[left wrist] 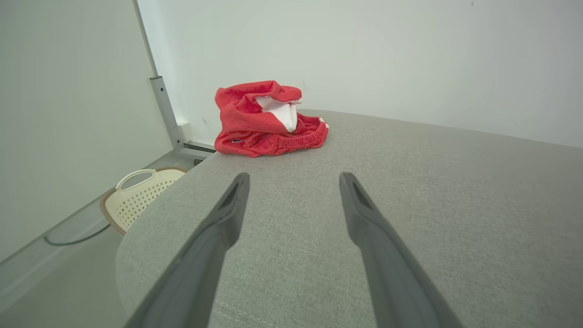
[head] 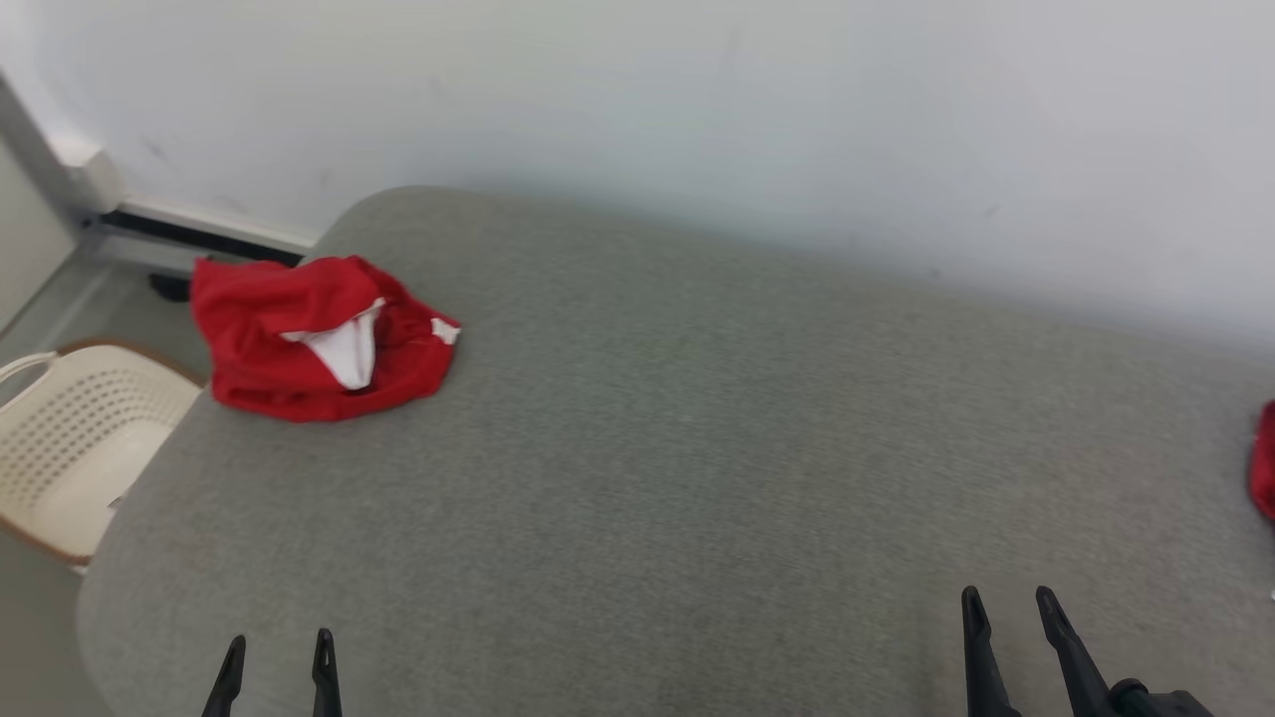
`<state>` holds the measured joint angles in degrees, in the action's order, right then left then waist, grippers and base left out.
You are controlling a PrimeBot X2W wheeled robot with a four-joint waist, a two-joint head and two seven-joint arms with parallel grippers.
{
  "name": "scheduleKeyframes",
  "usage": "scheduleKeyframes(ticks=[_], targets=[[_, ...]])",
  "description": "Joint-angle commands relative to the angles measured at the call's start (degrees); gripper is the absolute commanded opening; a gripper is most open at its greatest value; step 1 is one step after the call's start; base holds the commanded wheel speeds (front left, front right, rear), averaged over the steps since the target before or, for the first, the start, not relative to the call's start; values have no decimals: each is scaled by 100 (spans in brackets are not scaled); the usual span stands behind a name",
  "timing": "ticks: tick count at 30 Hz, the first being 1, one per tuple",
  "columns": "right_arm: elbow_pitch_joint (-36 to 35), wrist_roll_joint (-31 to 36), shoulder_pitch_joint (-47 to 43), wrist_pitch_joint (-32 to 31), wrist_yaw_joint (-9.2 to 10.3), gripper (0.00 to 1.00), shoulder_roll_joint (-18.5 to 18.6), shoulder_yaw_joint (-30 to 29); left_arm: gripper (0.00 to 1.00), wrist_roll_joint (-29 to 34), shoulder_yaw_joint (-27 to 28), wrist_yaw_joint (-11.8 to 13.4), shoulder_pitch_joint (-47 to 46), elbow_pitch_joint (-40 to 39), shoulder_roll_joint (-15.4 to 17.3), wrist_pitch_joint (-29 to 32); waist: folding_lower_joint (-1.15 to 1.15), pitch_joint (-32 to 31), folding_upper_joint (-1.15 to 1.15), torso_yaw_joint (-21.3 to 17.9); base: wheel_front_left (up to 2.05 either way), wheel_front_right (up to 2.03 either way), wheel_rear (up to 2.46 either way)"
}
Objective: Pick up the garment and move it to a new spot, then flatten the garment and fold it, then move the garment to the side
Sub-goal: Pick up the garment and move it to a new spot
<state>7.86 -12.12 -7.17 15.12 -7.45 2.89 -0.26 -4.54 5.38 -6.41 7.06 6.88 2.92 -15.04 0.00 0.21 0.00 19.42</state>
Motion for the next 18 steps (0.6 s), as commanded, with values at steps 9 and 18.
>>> scheduleKeyframes(ticks=[9,18], targets=[[43,-13,93,1,-2,100,-1,125,100,18,139,-37,121,33,-4,-17,0,-73,0,887,0,0,0],[98,-50,39,1,-2,100,-1,234,100,-13,180,-52,192,-2,-4,-17,0,-96,0,895,0,0,0]])
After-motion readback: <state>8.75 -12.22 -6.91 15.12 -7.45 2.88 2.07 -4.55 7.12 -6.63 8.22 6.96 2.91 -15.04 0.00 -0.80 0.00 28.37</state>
